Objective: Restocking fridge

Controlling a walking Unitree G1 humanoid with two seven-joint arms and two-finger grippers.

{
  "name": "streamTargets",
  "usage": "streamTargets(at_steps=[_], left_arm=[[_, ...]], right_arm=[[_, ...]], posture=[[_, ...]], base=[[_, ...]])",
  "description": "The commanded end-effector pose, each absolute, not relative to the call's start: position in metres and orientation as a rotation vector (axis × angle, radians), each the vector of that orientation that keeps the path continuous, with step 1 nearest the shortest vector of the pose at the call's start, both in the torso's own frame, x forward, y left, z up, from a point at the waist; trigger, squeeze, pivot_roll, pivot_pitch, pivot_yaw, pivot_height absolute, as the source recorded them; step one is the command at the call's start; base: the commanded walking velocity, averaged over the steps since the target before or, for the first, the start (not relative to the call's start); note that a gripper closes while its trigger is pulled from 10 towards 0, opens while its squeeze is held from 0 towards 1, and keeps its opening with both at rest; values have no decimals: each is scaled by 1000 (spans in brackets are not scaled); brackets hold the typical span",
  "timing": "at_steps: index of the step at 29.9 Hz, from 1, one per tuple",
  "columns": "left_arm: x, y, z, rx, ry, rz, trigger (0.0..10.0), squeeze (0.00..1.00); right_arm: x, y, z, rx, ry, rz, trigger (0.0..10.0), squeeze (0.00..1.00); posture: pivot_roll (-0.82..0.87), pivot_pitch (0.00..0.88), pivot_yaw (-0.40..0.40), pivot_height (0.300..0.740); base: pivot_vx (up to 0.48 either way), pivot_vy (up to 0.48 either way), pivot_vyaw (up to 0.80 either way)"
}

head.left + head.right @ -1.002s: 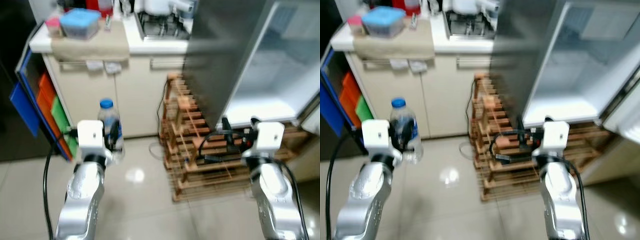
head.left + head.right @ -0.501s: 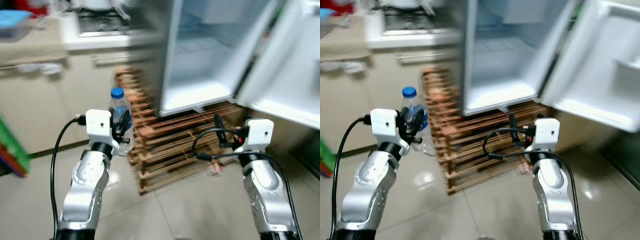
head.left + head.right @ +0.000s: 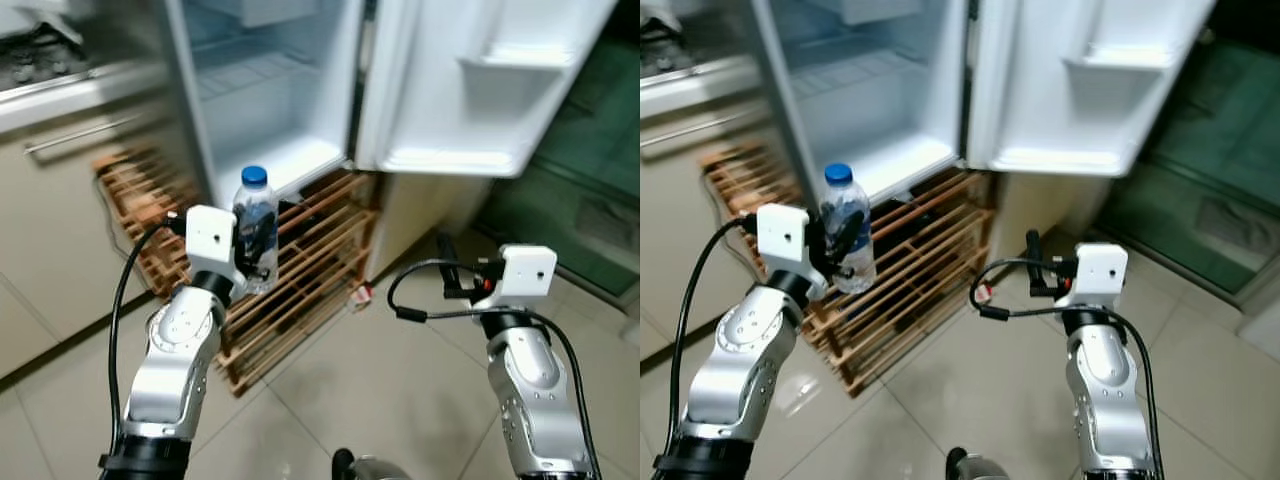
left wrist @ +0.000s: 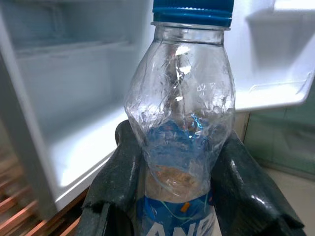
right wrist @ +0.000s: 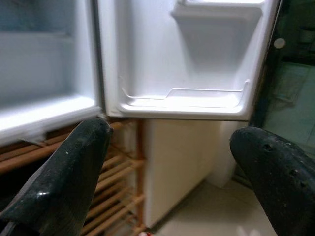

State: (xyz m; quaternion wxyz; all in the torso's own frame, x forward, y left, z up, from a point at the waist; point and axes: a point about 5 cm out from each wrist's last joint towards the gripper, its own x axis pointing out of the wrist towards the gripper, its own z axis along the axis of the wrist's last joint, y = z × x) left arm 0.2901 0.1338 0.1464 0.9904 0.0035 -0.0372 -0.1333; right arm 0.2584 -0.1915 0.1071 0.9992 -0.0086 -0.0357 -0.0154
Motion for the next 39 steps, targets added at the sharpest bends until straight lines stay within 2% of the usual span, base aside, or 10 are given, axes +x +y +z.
streamTargets(at_steps=[1,8,39], left_arm=[[291,130,154,13,-119,-274,10000,0],[291,121,157,-68,-139,-323,10000,0],[297,104,165,-90,-195,-432,10000,0]], right_arm=[[265,-192,121,-31,-129,-25,10000,0],[263,-197,123,-63,-136,-50,10000,0],[261,-192,126,-92,-167,-34,10000,0]], posture=[[-85,0,5,740],[-105,0,-2,740],[-131,0,10,740]], base=[[0,0,-744],[76,0,-529],[480,0,-14]])
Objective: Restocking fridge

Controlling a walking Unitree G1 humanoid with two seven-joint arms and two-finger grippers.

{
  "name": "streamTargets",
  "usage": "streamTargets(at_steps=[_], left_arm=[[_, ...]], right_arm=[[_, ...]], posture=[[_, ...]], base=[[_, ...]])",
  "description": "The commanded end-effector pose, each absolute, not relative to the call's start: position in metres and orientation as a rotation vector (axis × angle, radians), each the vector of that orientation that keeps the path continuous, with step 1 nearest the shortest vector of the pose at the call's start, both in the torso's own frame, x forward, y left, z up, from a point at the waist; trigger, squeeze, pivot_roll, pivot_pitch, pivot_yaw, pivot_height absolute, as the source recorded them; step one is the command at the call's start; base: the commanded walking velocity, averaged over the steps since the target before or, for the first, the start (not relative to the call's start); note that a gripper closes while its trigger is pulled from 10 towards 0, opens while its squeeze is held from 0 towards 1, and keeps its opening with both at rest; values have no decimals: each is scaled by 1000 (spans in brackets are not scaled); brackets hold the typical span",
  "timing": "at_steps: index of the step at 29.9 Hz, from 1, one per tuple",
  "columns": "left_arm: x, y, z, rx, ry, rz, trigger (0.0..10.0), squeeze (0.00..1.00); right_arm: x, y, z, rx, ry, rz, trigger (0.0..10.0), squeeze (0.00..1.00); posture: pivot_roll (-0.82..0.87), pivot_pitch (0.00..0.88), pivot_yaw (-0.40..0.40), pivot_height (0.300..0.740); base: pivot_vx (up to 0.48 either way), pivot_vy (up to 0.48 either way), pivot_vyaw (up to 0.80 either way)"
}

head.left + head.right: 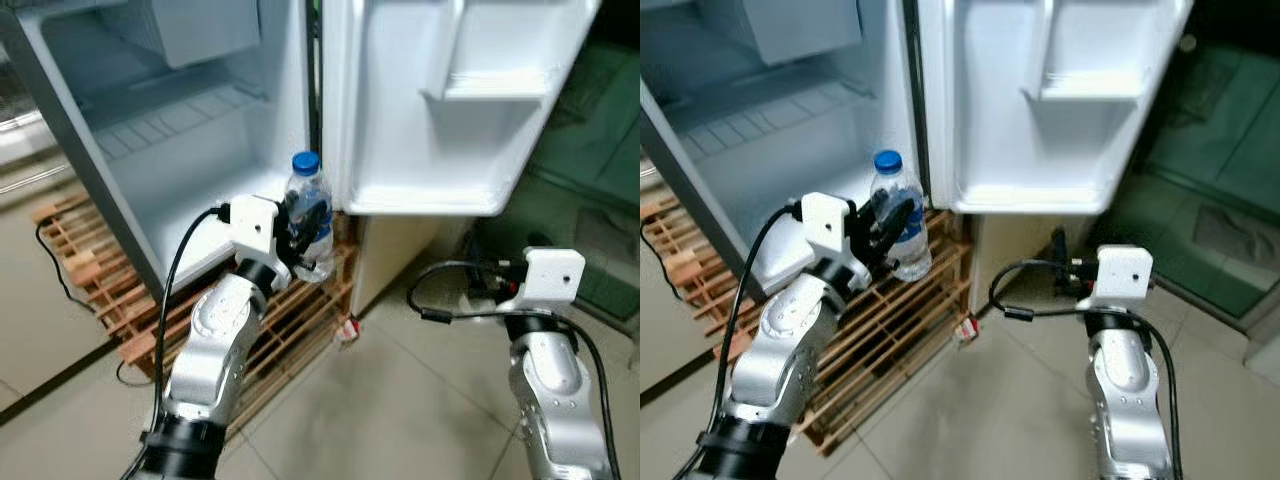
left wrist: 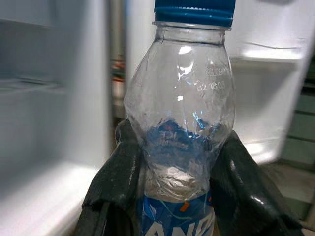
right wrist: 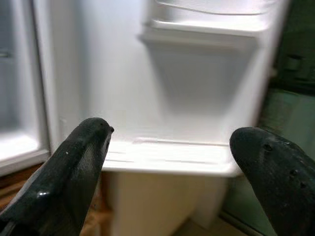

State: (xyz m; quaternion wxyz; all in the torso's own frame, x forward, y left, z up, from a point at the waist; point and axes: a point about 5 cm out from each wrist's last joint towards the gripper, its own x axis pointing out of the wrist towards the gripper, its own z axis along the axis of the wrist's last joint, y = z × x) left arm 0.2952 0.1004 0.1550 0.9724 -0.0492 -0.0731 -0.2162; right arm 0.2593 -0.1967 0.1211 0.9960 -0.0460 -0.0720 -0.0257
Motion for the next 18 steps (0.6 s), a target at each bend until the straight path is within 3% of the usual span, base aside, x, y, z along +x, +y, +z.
streamTargets(at_steps=[1,4,16,18], left_arm=[[296,102,165,-91,-199,-441,10000,0],[296,98,167,-98,-204,-455,10000,0],[302,95,171,-79,-197,-454,10000,0],[301,94,173,-83,-203,-466,10000,0]], right_arm=[[261,-193,126,-91,-163,-36,10000,0],[261,-193,127,-85,-161,-35,10000,0],[260,-194,129,-84,-175,-45,10000,0],[260,-195,130,-90,-184,-49,10000,0]], posture=[[-132,0,9,740],[-133,0,9,740],[-140,0,17,740],[-140,0,17,740]], base=[[480,0,-775],[441,0,-754],[0,0,-743],[0,0,0]])
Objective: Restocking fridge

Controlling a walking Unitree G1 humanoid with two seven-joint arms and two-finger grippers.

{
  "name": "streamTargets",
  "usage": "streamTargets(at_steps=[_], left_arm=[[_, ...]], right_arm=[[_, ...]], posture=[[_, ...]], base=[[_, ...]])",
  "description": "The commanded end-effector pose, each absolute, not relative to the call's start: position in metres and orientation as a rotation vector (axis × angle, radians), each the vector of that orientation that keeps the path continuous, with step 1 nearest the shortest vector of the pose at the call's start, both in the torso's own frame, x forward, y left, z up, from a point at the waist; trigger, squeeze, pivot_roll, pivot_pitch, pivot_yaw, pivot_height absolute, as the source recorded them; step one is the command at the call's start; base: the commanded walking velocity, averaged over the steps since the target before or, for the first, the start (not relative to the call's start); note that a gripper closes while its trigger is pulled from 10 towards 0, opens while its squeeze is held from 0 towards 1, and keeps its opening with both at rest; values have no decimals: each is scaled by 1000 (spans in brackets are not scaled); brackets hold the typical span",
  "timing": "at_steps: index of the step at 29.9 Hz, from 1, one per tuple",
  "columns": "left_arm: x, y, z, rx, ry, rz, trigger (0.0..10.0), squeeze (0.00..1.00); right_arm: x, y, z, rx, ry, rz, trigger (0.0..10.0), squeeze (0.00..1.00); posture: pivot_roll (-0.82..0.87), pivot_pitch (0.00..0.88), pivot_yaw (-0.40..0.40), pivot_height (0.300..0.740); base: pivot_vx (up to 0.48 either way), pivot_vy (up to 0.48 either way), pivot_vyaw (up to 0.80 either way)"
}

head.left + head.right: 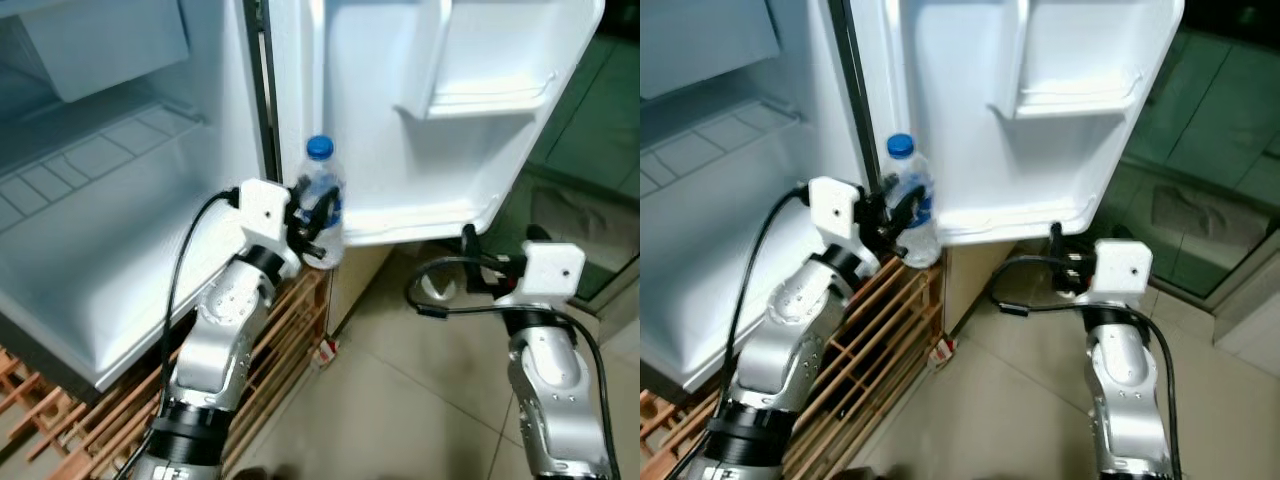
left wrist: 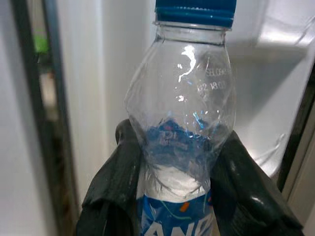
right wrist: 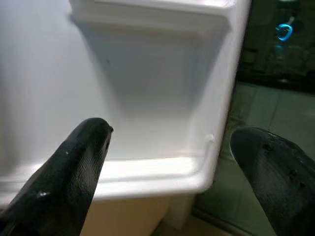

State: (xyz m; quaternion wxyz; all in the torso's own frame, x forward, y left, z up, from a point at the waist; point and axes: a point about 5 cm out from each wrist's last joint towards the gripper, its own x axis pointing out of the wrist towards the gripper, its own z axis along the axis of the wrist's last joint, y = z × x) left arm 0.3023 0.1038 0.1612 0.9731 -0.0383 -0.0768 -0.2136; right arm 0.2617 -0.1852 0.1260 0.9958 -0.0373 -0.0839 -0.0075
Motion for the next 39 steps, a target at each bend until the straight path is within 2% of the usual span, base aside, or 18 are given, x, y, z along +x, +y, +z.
streamTargets(at_steps=[1,9,14,15,25,32,39], left_arm=[[301,93,173,-85,-208,-471,10000,0],[298,88,177,-120,-225,-503,10000,0],[305,91,176,-96,-221,-461,10000,0],[310,95,176,-70,-218,-407,10000,0],[316,92,176,-51,-209,-386,10000,0],[343,87,180,-21,-173,-339,10000,0],[353,77,196,-32,-217,-352,10000,0]], right_arm=[[260,-195,130,-91,-185,-49,10000,0],[261,-194,130,-95,-183,-40,10000,0],[261,-194,129,-98,-183,-34,10000,0],[261,-193,129,-99,-183,-32,10000,0],[260,-193,130,-105,-185,-25,10000,0],[259,-190,130,-103,-183,-12,10000,0],[255,-188,130,-102,-181,-9,10000,0]], posture=[[-143,0,18,740],[-142,0,19,740],[-141,0,19,740],[-143,0,21,740],[-151,0,19,740],[-162,0,18,740],[-180,0,26,740]], base=[[0,0,0],[341,-299,0],[427,-107,0],[0,0,0],[0,0,0],[0,0,0],[0,0,0]])
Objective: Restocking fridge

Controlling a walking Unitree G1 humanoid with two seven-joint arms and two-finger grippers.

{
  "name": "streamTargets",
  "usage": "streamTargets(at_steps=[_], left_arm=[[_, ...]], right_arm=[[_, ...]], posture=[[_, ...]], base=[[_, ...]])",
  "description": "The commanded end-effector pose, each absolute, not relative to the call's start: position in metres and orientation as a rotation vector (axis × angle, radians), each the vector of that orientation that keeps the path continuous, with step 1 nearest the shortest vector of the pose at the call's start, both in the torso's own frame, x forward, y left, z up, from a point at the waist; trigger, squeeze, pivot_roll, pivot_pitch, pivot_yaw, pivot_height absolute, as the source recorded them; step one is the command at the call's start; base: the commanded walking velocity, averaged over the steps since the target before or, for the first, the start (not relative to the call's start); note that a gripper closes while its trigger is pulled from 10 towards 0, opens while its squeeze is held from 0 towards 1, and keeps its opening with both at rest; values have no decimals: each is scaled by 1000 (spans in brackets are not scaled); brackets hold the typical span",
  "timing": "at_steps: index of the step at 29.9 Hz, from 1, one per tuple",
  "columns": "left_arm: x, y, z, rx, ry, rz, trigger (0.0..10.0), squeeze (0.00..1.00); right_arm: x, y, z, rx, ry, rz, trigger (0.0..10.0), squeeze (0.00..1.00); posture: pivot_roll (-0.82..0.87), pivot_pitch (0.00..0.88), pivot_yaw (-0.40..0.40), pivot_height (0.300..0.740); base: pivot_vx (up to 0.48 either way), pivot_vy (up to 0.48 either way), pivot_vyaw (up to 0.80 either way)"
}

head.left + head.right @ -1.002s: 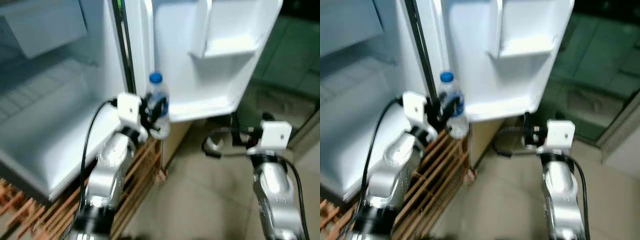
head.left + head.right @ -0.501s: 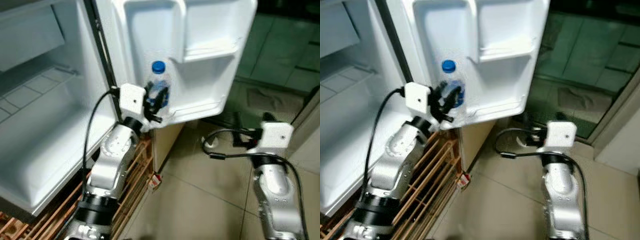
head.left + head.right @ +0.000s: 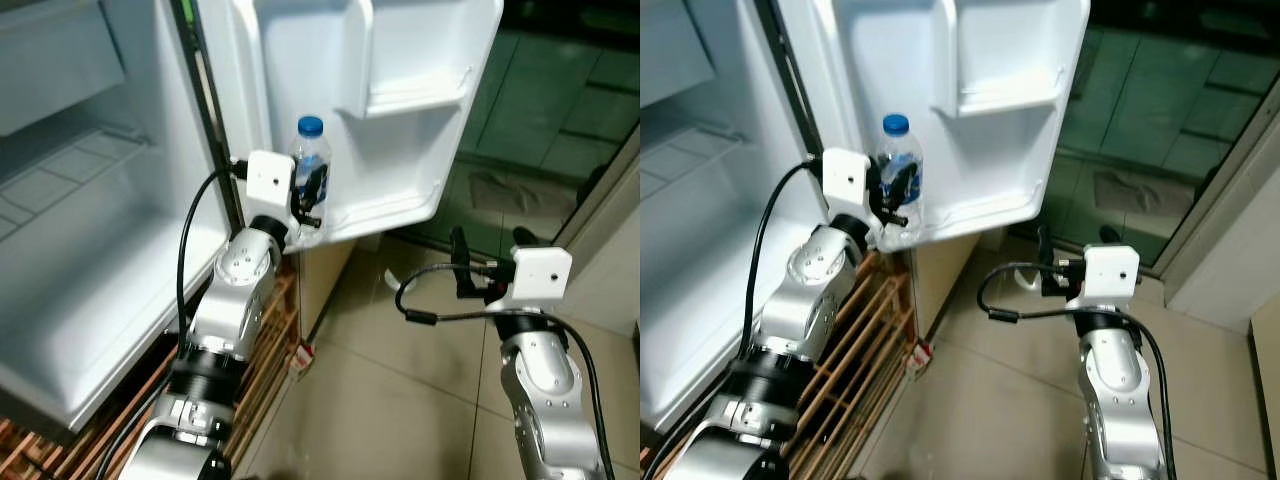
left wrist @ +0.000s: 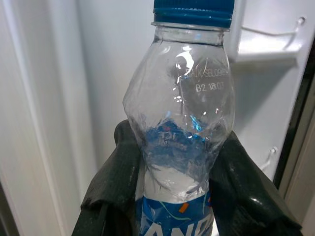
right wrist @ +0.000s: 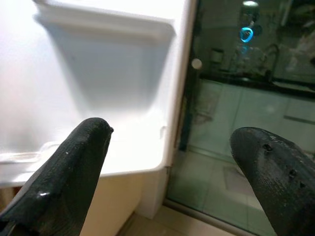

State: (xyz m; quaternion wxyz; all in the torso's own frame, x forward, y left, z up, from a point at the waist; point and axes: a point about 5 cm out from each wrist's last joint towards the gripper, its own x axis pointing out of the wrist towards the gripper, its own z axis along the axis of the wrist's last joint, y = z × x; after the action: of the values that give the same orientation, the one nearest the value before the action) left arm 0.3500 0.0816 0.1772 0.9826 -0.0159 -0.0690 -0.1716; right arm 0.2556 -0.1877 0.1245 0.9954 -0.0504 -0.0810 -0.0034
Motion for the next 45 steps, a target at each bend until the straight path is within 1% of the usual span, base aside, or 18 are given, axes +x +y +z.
streamTargets(at_steps=[1,3,5,9,13,16,17,18,21,22,24,28,30,31,33,37,41,45], left_arm=[[356,71,202,-45,-235,-363,10000,0],[365,60,210,-97,-253,-381,10000,0],[371,52,216,-116,-281,-383,10000,0],[376,50,223,-116,-336,-367,10000,0],[381,53,227,-84,-378,-327,10000,0],[384,54,229,-27,-422,-292,10000,0],[384,54,230,-6,-440,-284,10000,0],[384,53,230,7,-452,-280,10000,0],[381,51,227,47,-485,-281,10000,0],[381,51,227,47,-485,-281,10000,0],[380,53,221,70,-491,-265,10000,0],[382,57,216,94,-472,-247,10000,0],[383,60,211,127,-460,-235,10000,0],[383,61,208,182,-451,-217,10000,0],[383,64,203,240,-456,-205,10000,0],[382,67,200,271,-467,-198,10000,0],[384,76,197,259,-442,-152,10000,0],[390,94,191,146,-342,-60,10000,0]], right_arm=[[253,-188,130,-101,-179,-9,10000,0],[249,-186,128,-98,-171,-8,10000,0],[246,-182,126,-97,-165,-1,10000,0],[242,-179,126,-99,-163,2,10000,0],[233,-180,124,-98,-150,-11,10000,0],[220,-180,124,-106,-126,-15,10000,0],[214,-180,124,-113,-117,-13,10000,0],[210,-180,124,-118,-111,-12,10000,0],[198,-183,124,-129,-84,-18,10000,0],[198,-183,124,-129,-84,-18,10000,0],[186,-186,123,-139,-59,-28,10000,0],[183,-187,123,-142,-46,-34,10000,0],[181,-187,124,-143,-37,-36,10000,0],[180,-187,124,-143,-34,-36,10000,0],[178,-186,124,-144,-22,-37,10000,0],[175,-186,124,-146,-10,-35,10000,0],[173,-186,123,-148,-2,-37,10000,0],[174,-187,124,-149,-2,-40,10000,0]], posture=[[-181,0,28,740],[-188,4,28,740],[-202,11,33,740],[-222,33,50,740],[-241,58,58,740],[-275,112,58,740],[-293,142,55,740],[-293,142,55,740],[-322,183,48,740],[-322,183,48,740],[-340,209,42,740],[-343,219,42,740],[-342,226,41,740],[-341,230,42,740],[-340,239,40,740],[-340,244,40,740],[-339,244,41,740],[-338,236,45,740]], base=[[0,0,0],[0,0,0],[0,0,0],[0,0,0],[0,0,0],[0,0,0],[0,0,0],[0,0,0],[0,0,0],[0,0,0],[0,0,0],[0,0,0],[0,0,0],[0,0,0],[0,0,0],[0,0,0],[0,0,0],[0,0,0]])
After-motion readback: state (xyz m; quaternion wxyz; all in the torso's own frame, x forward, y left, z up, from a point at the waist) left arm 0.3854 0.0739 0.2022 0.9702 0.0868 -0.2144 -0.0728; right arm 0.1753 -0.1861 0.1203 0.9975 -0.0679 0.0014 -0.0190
